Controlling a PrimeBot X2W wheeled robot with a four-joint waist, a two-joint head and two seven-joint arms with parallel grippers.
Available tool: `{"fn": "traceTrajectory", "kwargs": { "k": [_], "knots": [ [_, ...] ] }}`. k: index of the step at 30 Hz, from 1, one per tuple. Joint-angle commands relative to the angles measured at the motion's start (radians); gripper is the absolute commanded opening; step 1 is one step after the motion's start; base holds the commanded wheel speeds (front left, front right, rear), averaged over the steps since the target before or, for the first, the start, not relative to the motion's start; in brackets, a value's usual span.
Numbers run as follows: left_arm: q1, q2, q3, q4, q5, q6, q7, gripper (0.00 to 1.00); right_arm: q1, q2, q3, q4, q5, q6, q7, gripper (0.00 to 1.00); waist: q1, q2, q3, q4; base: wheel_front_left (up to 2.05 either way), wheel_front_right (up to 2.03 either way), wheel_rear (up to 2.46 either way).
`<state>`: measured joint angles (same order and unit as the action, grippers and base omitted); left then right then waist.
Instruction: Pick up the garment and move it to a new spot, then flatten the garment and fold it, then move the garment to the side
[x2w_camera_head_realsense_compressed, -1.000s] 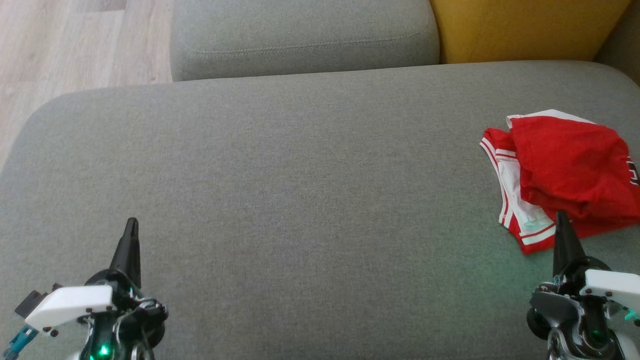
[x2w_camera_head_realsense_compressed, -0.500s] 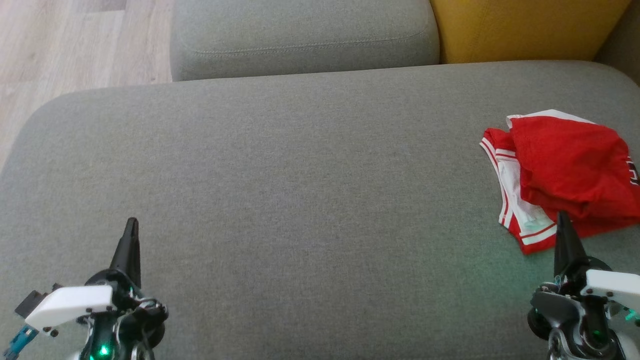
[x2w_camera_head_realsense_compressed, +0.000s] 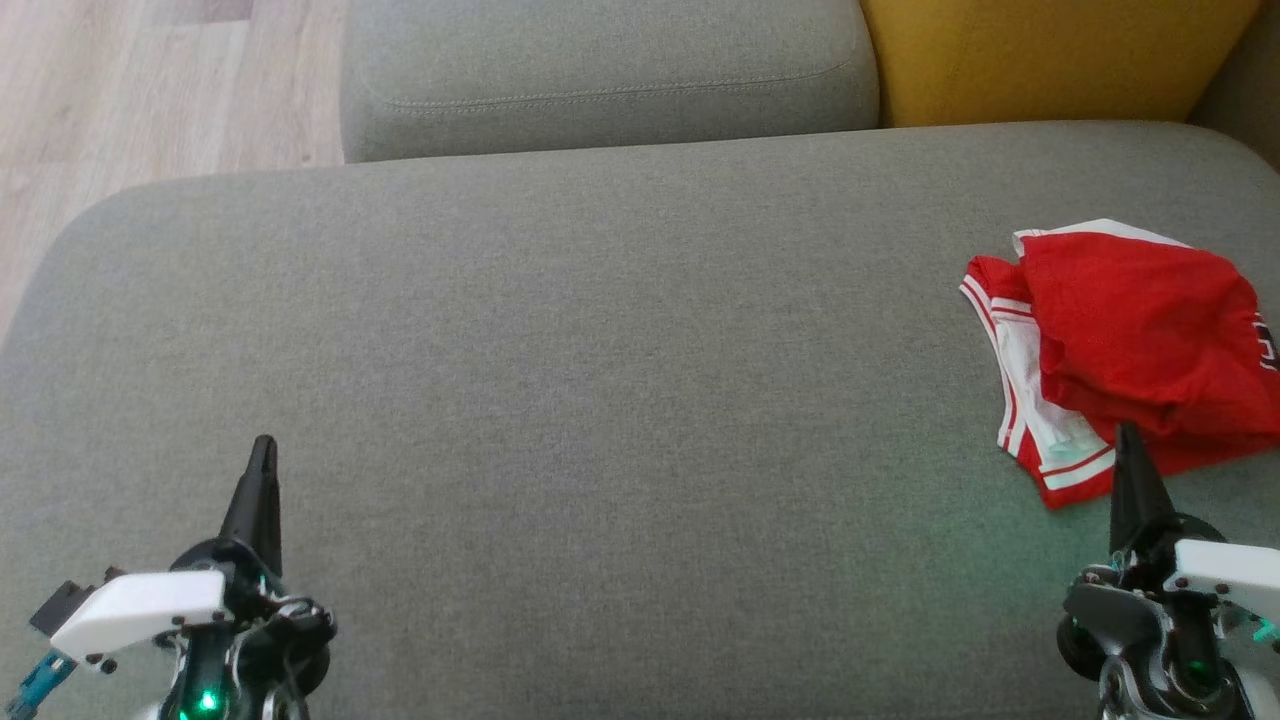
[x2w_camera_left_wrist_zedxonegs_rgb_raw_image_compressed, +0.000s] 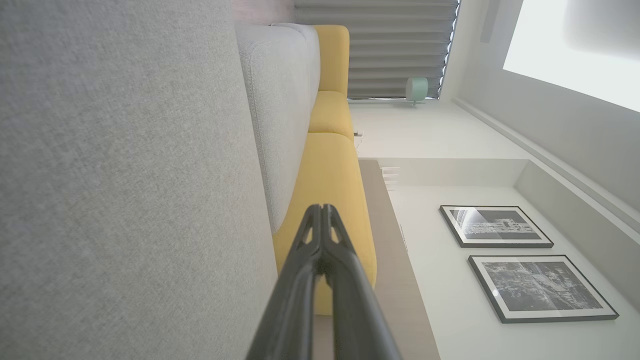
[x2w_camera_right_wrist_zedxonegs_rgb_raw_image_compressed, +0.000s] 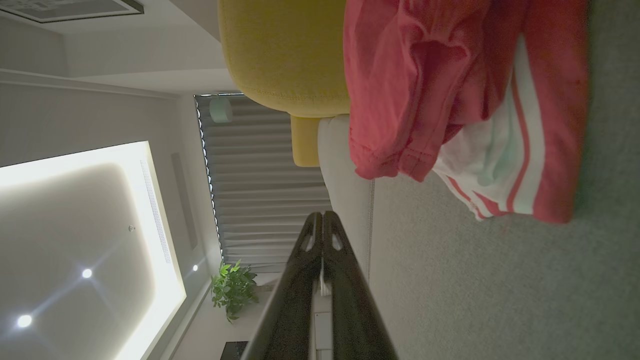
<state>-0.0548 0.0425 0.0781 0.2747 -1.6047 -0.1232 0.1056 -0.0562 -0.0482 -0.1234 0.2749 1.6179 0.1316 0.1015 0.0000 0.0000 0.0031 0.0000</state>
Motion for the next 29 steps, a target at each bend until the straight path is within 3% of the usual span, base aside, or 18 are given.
{"fn": "traceTrajectory", "kwargs": {
  "k": [1, 29],
  "knots": [
    [-0.053, 0.008, 0.036, -0.029, -0.004, -0.007, 0.008, 0.0, -0.051, -0.009, 0.019, -0.031, -0.002, -0.001, 0.004, 0.0, 0.0, 0.0, 0.0, 0.0, 0.0, 0.0, 0.0],
    [-0.053, 0.008, 0.036, -0.029, -0.003, -0.007, 0.008, 0.0, -0.051, -0.007, 0.015, -0.03, -0.005, -0.001, 0.007, 0.0, 0.0, 0.0, 0.0, 0.0, 0.0, 0.0, 0.0]
  ]
}}
